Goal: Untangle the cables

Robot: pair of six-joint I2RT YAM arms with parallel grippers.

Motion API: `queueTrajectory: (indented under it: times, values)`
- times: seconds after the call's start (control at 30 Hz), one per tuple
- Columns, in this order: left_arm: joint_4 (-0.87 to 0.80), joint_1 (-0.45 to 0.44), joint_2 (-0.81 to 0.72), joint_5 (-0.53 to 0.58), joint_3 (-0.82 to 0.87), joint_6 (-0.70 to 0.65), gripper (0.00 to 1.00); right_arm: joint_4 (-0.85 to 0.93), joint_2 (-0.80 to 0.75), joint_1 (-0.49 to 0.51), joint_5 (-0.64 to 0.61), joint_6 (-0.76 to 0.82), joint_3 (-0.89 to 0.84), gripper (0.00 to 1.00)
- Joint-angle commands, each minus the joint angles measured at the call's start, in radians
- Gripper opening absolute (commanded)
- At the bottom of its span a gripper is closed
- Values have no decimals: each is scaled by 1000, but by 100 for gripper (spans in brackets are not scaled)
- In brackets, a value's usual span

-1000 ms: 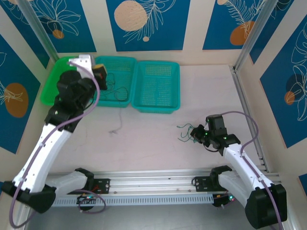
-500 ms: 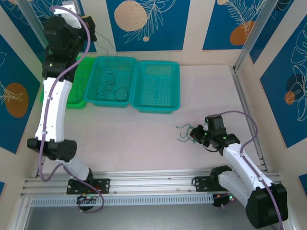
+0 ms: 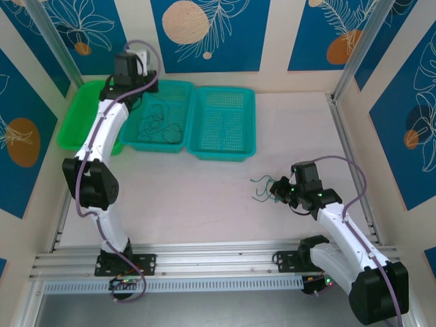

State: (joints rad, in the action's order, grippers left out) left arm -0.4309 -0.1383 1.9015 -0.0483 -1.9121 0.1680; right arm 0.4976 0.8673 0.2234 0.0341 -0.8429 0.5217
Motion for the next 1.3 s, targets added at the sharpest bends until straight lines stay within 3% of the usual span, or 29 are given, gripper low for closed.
queueTrajectory:
  times: [0.0,0.13,0.33,0.47,0.63,0.8,0.97,1.03,1.2,1.27]
  values:
    - [119,13,-22,-45,103,62,0,23,-9,10,16,14,25,0]
    - [180,13,-32,-63,257,111,3,18,-4,13,34,2,29,0]
    - [263,15,-122,-72,397,112,51,39,-7,40,43,21,57,0]
    - [277,13,-218,-97,427,140,74,32,3,69,37,19,72,0]
    - [329,13,-399,-177,537,236,76,26,26,116,41,18,88,0]
    - [505,-27,-646,-323,789,400,76,14,74,199,51,14,128,0]
    - [530,-273,-900,-258,1061,322,76,-14,162,293,73,25,194,0]
    - [544,-357,-962,-248,1148,351,76,-14,205,330,68,40,233,0]
    - [567,-544,-1015,-193,1282,435,76,-21,327,413,45,85,327,0]
    - [561,-578,-1004,-169,1302,471,76,-37,367,450,48,115,355,0]
